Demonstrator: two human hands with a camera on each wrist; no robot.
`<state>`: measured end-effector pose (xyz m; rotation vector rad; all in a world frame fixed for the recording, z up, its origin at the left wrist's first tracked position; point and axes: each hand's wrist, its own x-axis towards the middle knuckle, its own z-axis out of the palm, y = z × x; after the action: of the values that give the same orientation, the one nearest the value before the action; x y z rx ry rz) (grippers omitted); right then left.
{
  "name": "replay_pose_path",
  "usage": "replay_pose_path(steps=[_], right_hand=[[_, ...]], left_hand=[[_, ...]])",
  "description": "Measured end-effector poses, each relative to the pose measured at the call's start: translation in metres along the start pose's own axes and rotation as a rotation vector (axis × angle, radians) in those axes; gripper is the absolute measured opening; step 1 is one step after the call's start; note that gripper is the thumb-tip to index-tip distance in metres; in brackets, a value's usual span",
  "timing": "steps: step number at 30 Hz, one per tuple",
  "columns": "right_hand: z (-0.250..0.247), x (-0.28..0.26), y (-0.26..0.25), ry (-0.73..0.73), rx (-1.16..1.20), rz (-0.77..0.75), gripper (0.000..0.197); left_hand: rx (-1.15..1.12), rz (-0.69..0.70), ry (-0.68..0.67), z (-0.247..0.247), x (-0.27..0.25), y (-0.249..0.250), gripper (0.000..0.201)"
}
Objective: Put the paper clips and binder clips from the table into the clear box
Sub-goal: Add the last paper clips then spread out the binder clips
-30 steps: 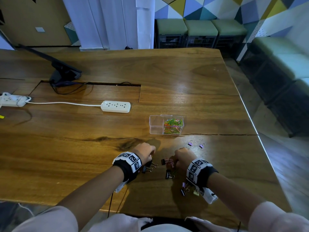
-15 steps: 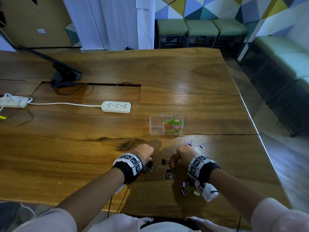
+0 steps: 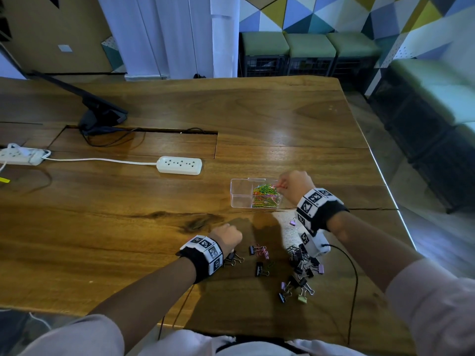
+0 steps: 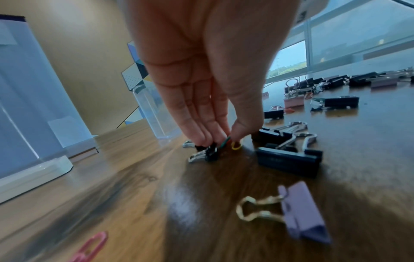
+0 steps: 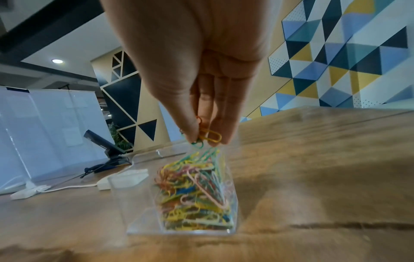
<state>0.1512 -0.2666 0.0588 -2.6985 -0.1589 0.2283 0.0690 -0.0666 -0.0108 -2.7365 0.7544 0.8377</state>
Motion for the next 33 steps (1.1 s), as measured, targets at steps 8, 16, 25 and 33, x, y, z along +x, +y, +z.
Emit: replay_pose_path(steps=[8,16,25,33], right_hand=[[0.008,0.020,-0.011,-0.010,0.016,0.027,0.009],[0.012,0.017,0.003,-0.013,0.057,-0.035,0.032],[0.013,-0.014,0.044,0.011,0.079,0.023,0.036],[0.025,-0.054,0.071,-0.224,-0.019,0.041,0.025]], left_hand=[[0.123,0.036,0.009,-0.003,-0.001,0.005,0.033],[0.157,0.059,0.007,-0.004,0.000,0.001,0.025],[0.009,0.056,0.050,0.002,-0.009,-0.010,0.024],[-0.020,0.023,0.052,0.003,-0.008,-0.007,0.022]])
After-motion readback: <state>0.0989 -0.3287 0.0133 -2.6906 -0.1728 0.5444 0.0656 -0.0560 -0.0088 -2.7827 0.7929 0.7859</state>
